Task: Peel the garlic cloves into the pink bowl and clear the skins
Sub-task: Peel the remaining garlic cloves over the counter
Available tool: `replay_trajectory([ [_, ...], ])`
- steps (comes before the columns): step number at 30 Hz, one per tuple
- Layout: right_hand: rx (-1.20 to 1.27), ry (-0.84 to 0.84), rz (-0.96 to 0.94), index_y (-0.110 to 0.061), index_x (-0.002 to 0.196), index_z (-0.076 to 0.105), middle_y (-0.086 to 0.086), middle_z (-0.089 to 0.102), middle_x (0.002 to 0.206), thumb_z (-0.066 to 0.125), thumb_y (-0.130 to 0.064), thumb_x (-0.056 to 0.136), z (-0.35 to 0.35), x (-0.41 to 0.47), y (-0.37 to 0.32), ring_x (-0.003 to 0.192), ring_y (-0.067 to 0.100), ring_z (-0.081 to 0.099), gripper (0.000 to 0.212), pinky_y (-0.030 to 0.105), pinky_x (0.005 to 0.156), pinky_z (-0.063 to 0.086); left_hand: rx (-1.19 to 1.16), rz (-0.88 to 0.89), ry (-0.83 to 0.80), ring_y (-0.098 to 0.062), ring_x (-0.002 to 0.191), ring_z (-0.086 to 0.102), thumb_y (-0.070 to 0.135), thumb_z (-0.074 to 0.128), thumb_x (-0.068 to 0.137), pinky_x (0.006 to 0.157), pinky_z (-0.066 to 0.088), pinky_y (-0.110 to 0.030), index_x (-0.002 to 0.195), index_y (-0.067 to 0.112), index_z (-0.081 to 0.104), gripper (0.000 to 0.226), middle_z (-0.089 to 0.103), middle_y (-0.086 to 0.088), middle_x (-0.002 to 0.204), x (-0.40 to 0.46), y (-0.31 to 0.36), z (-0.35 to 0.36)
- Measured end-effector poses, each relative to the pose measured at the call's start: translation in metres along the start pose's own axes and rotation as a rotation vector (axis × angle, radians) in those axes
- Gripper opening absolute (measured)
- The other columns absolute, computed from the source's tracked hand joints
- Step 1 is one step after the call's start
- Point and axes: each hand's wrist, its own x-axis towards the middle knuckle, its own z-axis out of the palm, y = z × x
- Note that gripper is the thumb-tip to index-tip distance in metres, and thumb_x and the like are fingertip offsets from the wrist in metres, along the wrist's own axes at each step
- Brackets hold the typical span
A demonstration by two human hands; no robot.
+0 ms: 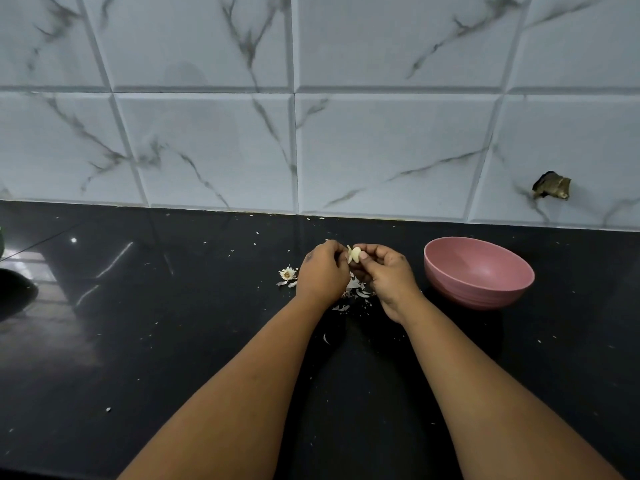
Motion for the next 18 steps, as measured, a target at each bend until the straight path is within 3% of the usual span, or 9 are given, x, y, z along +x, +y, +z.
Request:
replay_trajectory([
  [4,0.007,0.001,0.008,-0.003,0.108,0.065,0.008,0.07,0.09,0.05,-0.002,0.097,-0.0005,0.0004,0.0017,0.07,0.005,0.066,0.019,0.012,0.056,0.048,-0.063,-0.045,-0.03,-0.021,0.094,0.06,0.021,0.048,0.098,0.077,0.042,-0.028,0.102,0.011,0.066,0.021,0.069,-0.003,0.097,-0.001,0.0012,0.0004],
  [11,-0.01,0.008,0.035,-0.002,0.108,0.066,0.01,0.07,0.096,0.049,-0.004,0.098,-0.0008,0.0009,0.0017,0.081,0.011,0.066,0.02,0.014,0.061,0.05,-0.119,-0.068,-0.011,-0.015,0.086,0.063,0.029,0.059,0.093,0.078,0.051,-0.031,0.093,0.018,0.067,0.014,0.07,0.003,0.085,-0.001,0.0005,0.0019],
  [15,0.016,-0.007,0.048,-0.009,0.099,0.07,0.008,0.072,0.095,0.065,-0.019,0.091,-0.001,-0.0013,0.0005,0.087,0.014,0.068,0.014,0.02,0.072,0.053,-0.208,-0.094,0.034,-0.012,0.078,0.063,0.025,0.064,0.09,0.069,0.047,-0.025,0.088,0.019,0.065,0.007,0.068,0.006,0.082,-0.0006,0.0011,-0.0019],
  [18,-0.078,0.026,0.01,-0.009,0.104,0.071,0.009,0.073,0.096,0.07,-0.01,0.086,-0.0012,-0.0021,0.0006,0.089,0.016,0.069,0.018,0.024,0.078,0.055,-0.171,-0.133,0.049,-0.011,0.078,0.06,0.025,0.062,0.089,0.07,0.042,-0.024,0.088,0.02,0.063,0.006,0.064,0.01,0.078,-0.002,0.002,-0.0031],
])
